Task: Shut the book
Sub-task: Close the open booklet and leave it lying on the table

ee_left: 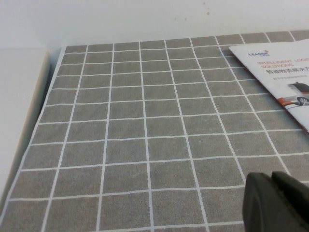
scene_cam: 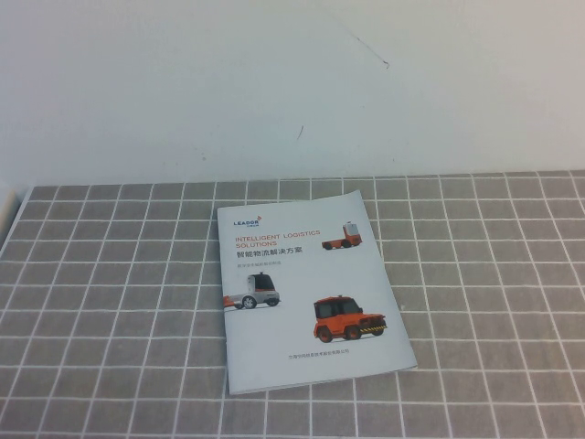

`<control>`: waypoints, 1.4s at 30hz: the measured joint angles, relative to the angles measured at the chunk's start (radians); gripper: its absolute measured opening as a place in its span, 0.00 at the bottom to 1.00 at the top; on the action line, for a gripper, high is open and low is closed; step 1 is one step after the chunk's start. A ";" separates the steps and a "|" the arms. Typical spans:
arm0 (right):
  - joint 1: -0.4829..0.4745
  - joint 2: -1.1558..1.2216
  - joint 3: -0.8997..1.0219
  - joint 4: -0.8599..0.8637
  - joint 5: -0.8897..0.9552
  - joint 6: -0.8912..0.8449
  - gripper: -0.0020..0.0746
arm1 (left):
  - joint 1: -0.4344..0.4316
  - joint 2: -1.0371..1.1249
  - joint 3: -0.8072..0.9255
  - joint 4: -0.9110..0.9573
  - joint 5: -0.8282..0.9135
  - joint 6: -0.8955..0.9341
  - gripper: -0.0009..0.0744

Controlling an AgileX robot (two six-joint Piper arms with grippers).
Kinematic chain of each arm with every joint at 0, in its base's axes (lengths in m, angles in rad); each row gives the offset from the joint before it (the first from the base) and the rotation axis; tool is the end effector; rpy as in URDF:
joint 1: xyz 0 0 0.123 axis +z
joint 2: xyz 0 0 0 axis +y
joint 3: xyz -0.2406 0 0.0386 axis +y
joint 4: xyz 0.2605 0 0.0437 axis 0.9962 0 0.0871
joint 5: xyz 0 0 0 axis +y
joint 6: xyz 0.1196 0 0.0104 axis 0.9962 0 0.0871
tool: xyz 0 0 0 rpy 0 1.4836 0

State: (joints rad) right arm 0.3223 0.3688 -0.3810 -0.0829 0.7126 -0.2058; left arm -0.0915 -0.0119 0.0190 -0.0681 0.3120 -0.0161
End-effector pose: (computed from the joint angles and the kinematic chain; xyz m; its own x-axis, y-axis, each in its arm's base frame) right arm 0.1420 0.0406 0.2237 -0.4522 -0.4304 -0.7812 -0.4089 0.8784 -0.2473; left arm 0.1358 -0.0150 0.1730 -0.2365 -0.0595 -0.9698 0.0928 0.9922 -0.0835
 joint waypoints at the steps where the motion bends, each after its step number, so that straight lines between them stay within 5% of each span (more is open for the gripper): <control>1: 0.000 0.000 0.000 0.000 0.000 0.000 0.02 | 0.000 0.000 0.000 0.000 0.000 -0.015 0.01; 29: -0.005 -0.033 0.001 0.002 0.001 0.000 0.02 | 0.000 0.000 0.000 0.003 0.006 -0.064 0.01; 42: -0.343 -0.348 0.260 0.129 -0.234 0.027 0.02 | 0.000 0.000 0.000 0.003 0.006 -0.064 0.01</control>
State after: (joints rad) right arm -0.0203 0.0209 -0.1215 0.0457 0.4784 -0.1790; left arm -0.0915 -0.0119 0.0190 -0.0649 0.3176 -0.0799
